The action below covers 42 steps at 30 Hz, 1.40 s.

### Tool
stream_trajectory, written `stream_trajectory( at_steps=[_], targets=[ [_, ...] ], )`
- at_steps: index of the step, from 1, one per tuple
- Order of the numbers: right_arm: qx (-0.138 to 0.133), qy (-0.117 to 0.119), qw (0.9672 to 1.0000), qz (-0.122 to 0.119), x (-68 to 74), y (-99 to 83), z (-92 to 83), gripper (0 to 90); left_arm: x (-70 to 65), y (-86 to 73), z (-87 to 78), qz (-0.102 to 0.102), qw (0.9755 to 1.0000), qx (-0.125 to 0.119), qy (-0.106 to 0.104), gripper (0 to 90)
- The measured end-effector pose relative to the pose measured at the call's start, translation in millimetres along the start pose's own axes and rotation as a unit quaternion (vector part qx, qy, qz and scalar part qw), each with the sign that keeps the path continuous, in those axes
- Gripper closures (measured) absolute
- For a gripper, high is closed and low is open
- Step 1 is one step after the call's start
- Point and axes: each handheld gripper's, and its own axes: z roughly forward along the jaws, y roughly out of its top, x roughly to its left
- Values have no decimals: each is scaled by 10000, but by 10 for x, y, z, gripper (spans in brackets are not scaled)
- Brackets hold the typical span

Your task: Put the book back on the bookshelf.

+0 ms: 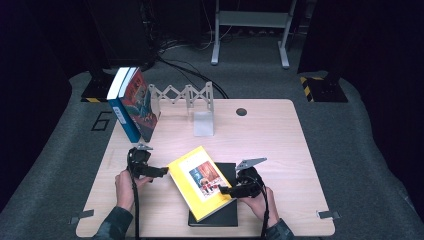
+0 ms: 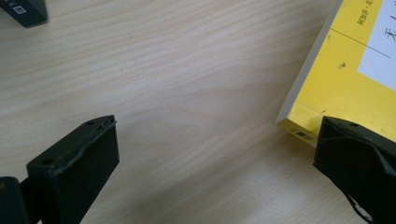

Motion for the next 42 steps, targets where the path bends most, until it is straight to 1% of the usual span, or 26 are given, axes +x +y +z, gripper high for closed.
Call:
stream_trajectory(
  at_steps=[3, 5, 6, 8, 9, 10, 14, 15, 17, 19, 22, 24, 26, 27, 28, 29, 30, 32, 34, 35, 37, 38, 39, 40, 41, 42],
  targets=[
    [17, 32, 10000, 17, 5, -5, -3, 483, 8, 26, 7, 22, 10000, 57, -40, 0],
    [42, 16, 10000, -6, 11, -5, -5, 483, 1, 54, 17, 37, 10000, 72, -9, 0],
    [42, 14, 10000, -48, 12, -5, -4, 484, -1, 68, 24, 18, 10000, 68, -43, 0],
    [65, 51, 10000, 4, 31, -6, -3, 483, -9, 97, 33, 27, 10000, 77, -48, 0],
    [49, 51, 10000, -44, 31, -6, 0, 483, -18, 107, 39, 56, 10000, 53, -22, 0],
    [73, 67, 9999, -15, 41, -9, -1, 483, -25, 113, 49, 46, 10000, 47, 1, 0],
    [63, 47, 10000, -14, 56, -21, -3, 484, -17, 121, 68, -43, 10000, 55, -58, 0],
    [89, 73, 9999, -59, 52, -19, -3, 483, -13, 128, 69, -21, 9999, 85, -58, 0],
    [118, 70, 9999, -31, 64, -19, -6, 483, -17, 137, 71, -6, 10000, 83, -32, 0],
    [128, 72, 9999, -64, 67, -15, -5, 483, -14, 153, 76, -5, 9999, 109, -65, 0],
    [134, 70, 9999, -56, 81, -21, -3, 484, -8, 181, 95, -28, 9998, 159, -121, 0],
    [136, 98, 9998, -60, 90, -26, -3, 484, -6, 201, 110, -63, 9998, 157, -118, 0],
    [124, 82, 9998, -92, 98, -33, -2, 484, -6, 224, 124, -45, 9997, 174, -150, 0],
    [147, 88, 9998, -90, 106, -35, -5, 484, 0, 236, 114, 35, 9995, 263, -143, 0],
    [136, 78, 9998, -87, 113, -37, -4, 484, -5, 236, 125, 49, 9997, 219, -123, 0],
    [148, 79, 9999, -36, 130, -41, -7, 484, -1, 244, 122, 77, 9995, 273, -146, 0],
    [159, 84, 9998, -11, 139, -43, -9, 484, -5, 241, 135, 60, 9997, 203, -114, 0],
    [140, 81, 9998, -72, 143, -48, -5, 484, 4, 247, 134, 73, 9996, 238, -141, 0],
    [186, 60, 9998, -100, 154, -47, -7, 484, 2, 247, 138, 69, 9997, 209, -125, 0],
    [162, 67, 9998, -66, 165, -44, -3, 484, 6, 249, 133, 76, 9996, 237, -145, 0],
    [199, 60, 9997, -112, 163, -33, -6, 483, 7, 246, 129, 68, 9996, 220, -138, 0],
    [217, 52, 9997, -130, 161, -30, -7, 481, 7, 245, 119, 37, 9996, 232, -168, 0],
    [236, 44, 9996, -154, 159, -23, -7, 479, -7, 234, 127, -33, 9998, 127, -131, 0],
    [217, 27, 9996, -180, 160, -19, -5, 481, -12, 225, 121, -59, 9998, 115, -173, 0],
    [242, 23, 9995, -207, 160, -10, -7, 480, -12, 223, 102, -24, 9995, 190, -231, 0],
    [245, 29, 9995, -216, 158, 1, -4, 478, -29, 214, 96, -46, 9995, 165, -256, 0]
  ],
)
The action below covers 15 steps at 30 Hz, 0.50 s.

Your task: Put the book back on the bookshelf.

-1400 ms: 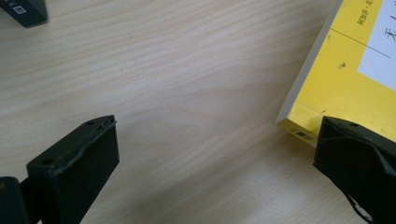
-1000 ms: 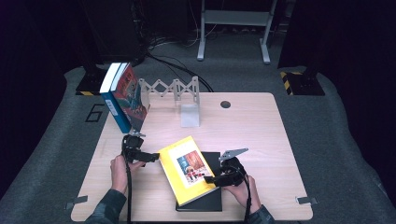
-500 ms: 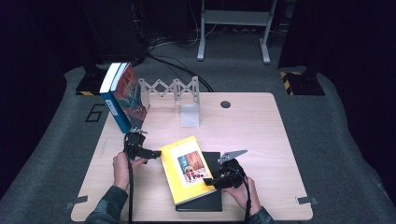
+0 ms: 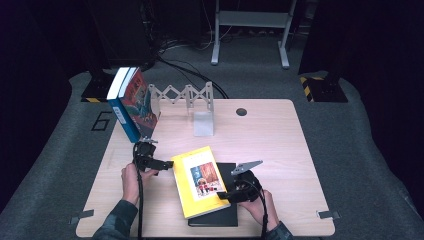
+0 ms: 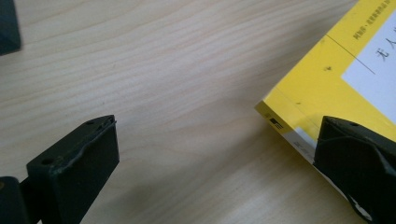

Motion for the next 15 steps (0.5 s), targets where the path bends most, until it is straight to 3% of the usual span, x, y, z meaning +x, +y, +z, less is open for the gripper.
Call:
stream_trajectory(
  at_steps=[9, 10, 15],
  targets=[
    [72, -370, 9992, -140, -23, 197, 97, 458, -171, -108, -60, 194, 9997, -111, -78, 0],
    [69, -393, 9990, -207, -44, 223, 111, 458, -175, -112, -65, 211, 9996, -65, -150, 0],
    [36, -354, 9993, -108, -97, 259, 139, 500, -209, -137, -72, 188, 9997, -39, -172, 0]
  ],
)
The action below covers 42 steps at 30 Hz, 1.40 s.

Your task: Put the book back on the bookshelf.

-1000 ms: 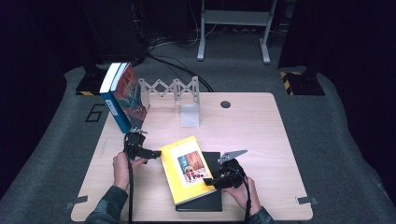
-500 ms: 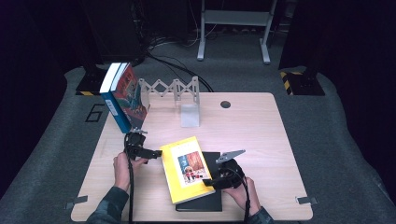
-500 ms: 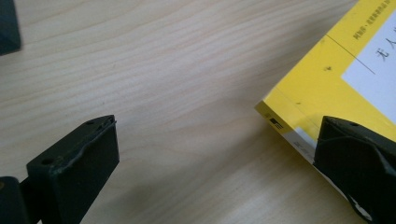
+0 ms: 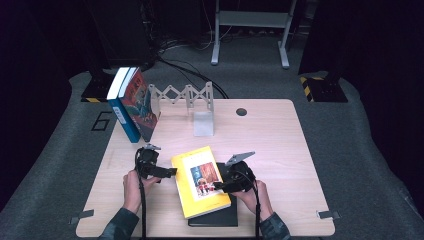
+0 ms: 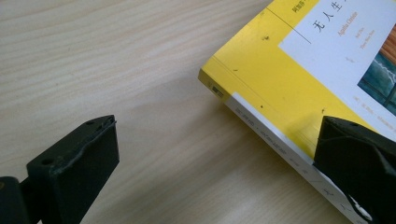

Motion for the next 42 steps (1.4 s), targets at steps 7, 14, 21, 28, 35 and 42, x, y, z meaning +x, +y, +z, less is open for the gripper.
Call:
stream_trajectory(
  at_steps=[7, 14, 21, 28, 35, 42],
  targets=[
    [-118, 32, 9998, 125, 13, -68, -23, 530, 18, 29, 33, -45, 9999, 101, -74, 0],
    [-135, 67, 9998, 87, 87, -99, -17, 530, 6, 91, 120, -65, 9998, 150, -125, 0],
    [-155, 64, 9998, 142, 128, -120, -13, 534, -3, 110, 165, -307, 9989, 35, -366, 0],
    [-245, -102, 9996, 98, 188, -144, -20, 555, -77, 105, 125, -286, 9987, -43, -429, 0],
    [-311, -111, 9994, 34, 250, -144, 14, 556, -126, 121, 157, -280, 9982, -67, -525, 0],
    [-279, -132, 9995, -6, 263, -136, 16, 557, -118, 106, 196, -318, 9977, 28, -606, 0]
  ],
)
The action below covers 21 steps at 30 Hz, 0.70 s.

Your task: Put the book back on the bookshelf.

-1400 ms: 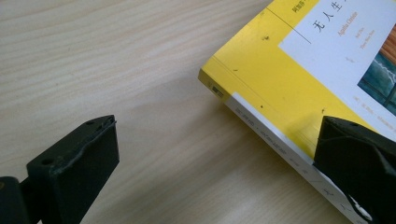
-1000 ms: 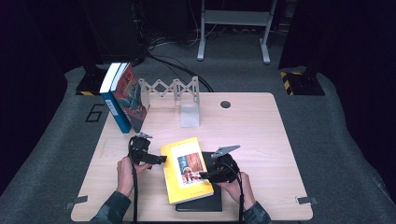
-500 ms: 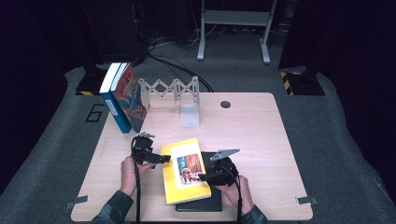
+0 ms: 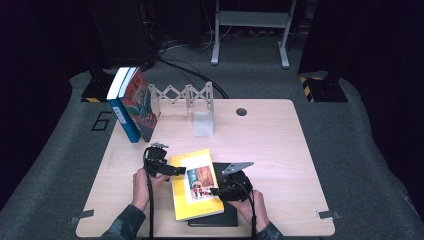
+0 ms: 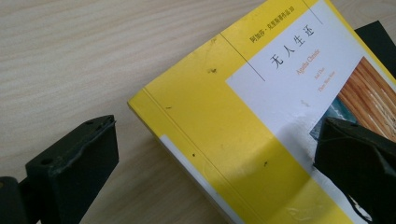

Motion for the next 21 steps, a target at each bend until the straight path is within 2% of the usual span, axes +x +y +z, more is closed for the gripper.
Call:
stream_trajectory(
  at_steps=[4, 9, 21],
  targets=[
    [1, 2, 10000, 3, 0, 0, 0, 558, 0, -9, 18, -33, 10000, -26, -24, 0],
    [10, -8, 10000, -8, 6, 3, 2, 558, -9, -25, 46, -184, 9996, -27, -217, 0],
    [35, -55, 9999, -99, 42, 29, 24, 557, -2, -30, 68, -276, 9990, 6, -354, 0]
  ],
)
